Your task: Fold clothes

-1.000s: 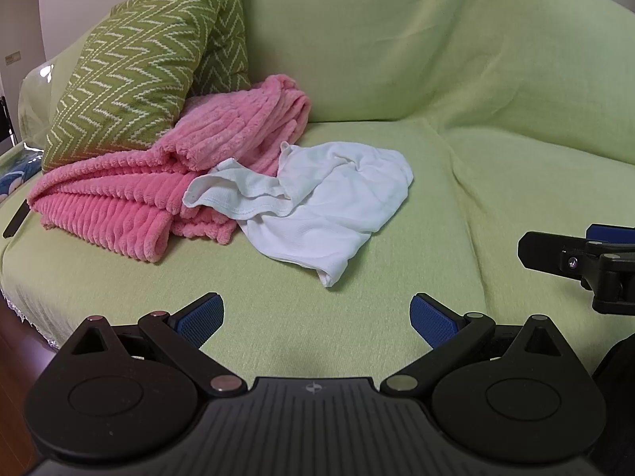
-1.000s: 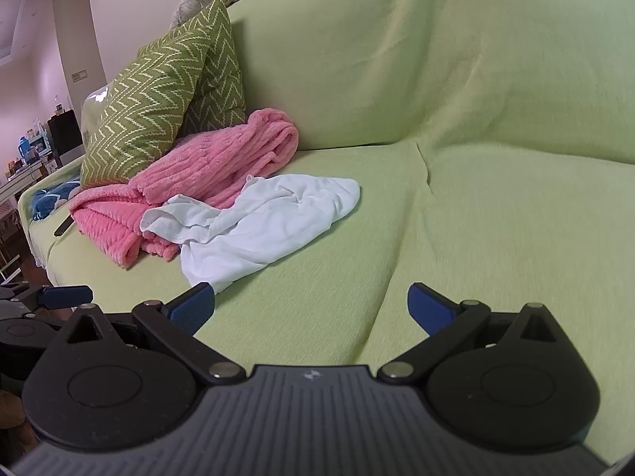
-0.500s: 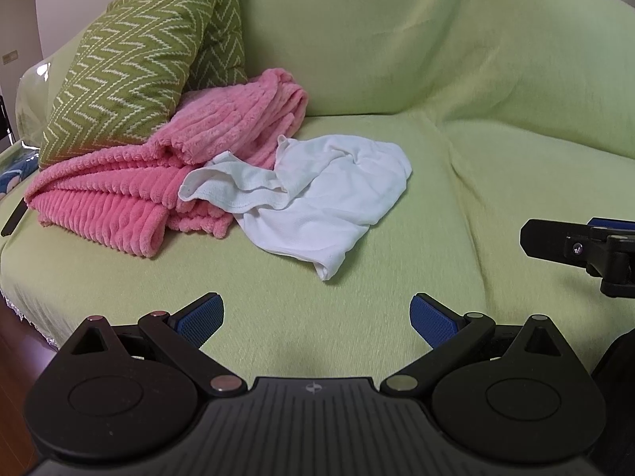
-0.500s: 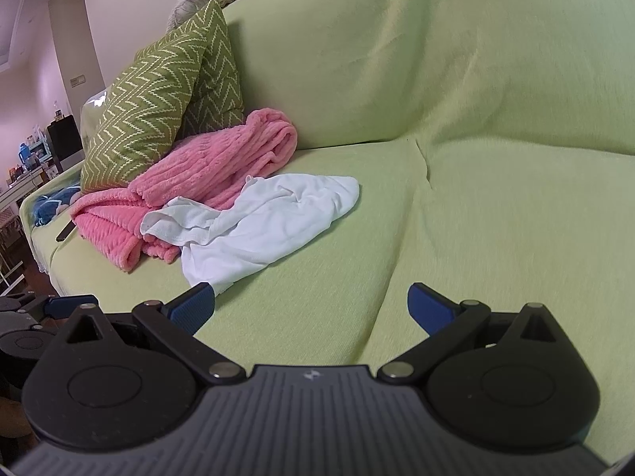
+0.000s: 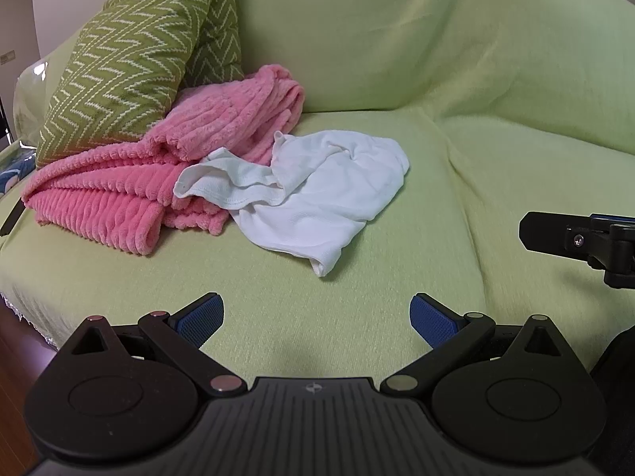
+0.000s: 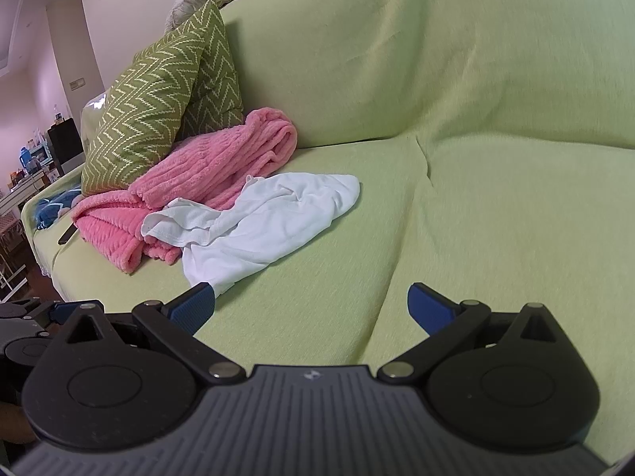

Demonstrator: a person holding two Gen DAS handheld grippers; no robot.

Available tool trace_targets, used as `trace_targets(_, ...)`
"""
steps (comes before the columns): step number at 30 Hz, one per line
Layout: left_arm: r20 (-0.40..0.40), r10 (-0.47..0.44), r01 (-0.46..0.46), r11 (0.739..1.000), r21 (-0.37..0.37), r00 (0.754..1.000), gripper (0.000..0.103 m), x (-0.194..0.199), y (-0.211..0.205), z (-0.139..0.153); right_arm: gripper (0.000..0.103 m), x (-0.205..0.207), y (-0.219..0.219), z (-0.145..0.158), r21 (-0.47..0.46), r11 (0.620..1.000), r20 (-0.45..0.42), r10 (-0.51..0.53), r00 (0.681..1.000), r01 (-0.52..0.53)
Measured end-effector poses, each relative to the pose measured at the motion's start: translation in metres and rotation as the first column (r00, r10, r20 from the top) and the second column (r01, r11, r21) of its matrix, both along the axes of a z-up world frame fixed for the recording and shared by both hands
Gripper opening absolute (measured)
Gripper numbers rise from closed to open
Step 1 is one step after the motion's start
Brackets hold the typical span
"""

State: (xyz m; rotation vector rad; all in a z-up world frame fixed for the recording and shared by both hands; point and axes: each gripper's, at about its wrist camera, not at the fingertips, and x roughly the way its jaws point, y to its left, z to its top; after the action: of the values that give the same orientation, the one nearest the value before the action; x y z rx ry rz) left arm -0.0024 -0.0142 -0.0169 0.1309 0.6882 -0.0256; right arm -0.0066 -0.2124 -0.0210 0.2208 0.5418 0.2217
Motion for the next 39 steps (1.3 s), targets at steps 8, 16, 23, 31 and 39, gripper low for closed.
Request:
trace_targets(8,-0.008,-0.004,0.004,1.000,0.002,1.000,0.103,0.002,0.001,-0.002,0.102,0.001,-0.001,0.000,0.008,1.000,-0.006,-0.001,1.000,0.001)
trace_targets(16,-0.016,-0.005,0.005,1.000,0.002,1.000,0.103,0.005,0.002,-0.005,0.102,0.003,-0.002,-0.001,0.015,1.000,-0.013,0.001,1.000,-0.001)
trace_targets(23,-0.022,-0.003,0.003,1.000,0.004,1.000,0.103,0.011,0.003,-0.008,0.102,0.005,-0.003,-0.002,0.022,1.000,-0.023,0.000,1.000,0.000)
trace_targets(31,-0.028,-0.010,0.011,1.000,0.002,1.000,0.103,0.017,0.000,-0.011,0.102,0.010,-0.004,-0.004,0.028,1.000,-0.046,0.001,0.999,0.001)
trace_targets(39,-0.035,-0.021,0.021,1.000,0.004,0.999,0.103,0.022,-0.004,-0.014,0.102,0.015,-0.007,-0.008,0.046,0.999,-0.071,-0.001,0.998,0.004)
